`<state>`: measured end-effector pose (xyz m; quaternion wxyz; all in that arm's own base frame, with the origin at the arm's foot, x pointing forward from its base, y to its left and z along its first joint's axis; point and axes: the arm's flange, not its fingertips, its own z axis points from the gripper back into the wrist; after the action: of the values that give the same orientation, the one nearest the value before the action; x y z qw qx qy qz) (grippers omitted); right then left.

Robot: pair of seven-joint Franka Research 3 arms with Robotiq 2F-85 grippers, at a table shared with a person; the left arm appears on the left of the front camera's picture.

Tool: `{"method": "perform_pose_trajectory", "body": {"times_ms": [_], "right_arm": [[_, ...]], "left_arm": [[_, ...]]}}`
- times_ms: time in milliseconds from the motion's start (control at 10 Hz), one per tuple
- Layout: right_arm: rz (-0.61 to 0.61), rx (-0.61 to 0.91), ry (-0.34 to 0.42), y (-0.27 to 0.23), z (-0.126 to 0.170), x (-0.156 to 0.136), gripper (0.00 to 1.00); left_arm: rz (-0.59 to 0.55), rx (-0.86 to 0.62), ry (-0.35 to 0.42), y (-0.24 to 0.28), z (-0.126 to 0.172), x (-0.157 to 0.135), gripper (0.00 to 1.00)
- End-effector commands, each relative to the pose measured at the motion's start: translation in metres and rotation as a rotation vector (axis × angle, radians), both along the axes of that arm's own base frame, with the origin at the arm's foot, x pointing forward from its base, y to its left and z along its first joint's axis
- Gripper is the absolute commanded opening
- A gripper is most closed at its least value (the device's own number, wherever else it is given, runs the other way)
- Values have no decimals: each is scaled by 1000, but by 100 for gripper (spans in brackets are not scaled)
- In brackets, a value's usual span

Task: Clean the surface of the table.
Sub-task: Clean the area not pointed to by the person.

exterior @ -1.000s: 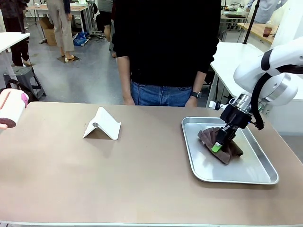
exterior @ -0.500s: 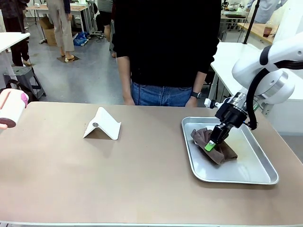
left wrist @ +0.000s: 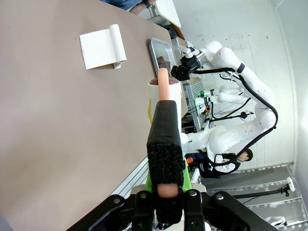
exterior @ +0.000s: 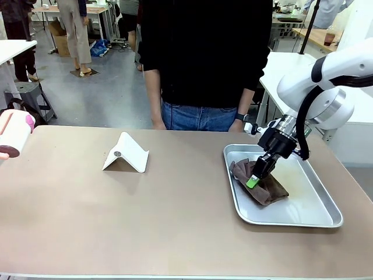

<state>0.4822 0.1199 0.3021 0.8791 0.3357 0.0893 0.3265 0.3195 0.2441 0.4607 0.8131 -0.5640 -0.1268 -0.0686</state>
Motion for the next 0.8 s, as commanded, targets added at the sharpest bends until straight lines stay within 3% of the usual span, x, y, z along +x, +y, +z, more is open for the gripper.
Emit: {"method": "perform_pose_trajectory", "body": {"times_ms": [0,200,400,700], "right_arm": [[-26,-62,-71,-2,-6,3,0],[-73,-101,-115,-6,-9,9,0],[-142,-74,-118,-26,0,22,0],[-193,-149,-132,-48,-4,29,0]], "left_arm": [[9,3,0,-3,3,-2,22],[9,3,0,-3,3,-2,22],[9,3,0,-3,3,-2,22],[9,3,0,-3,3,-2,22]]}}
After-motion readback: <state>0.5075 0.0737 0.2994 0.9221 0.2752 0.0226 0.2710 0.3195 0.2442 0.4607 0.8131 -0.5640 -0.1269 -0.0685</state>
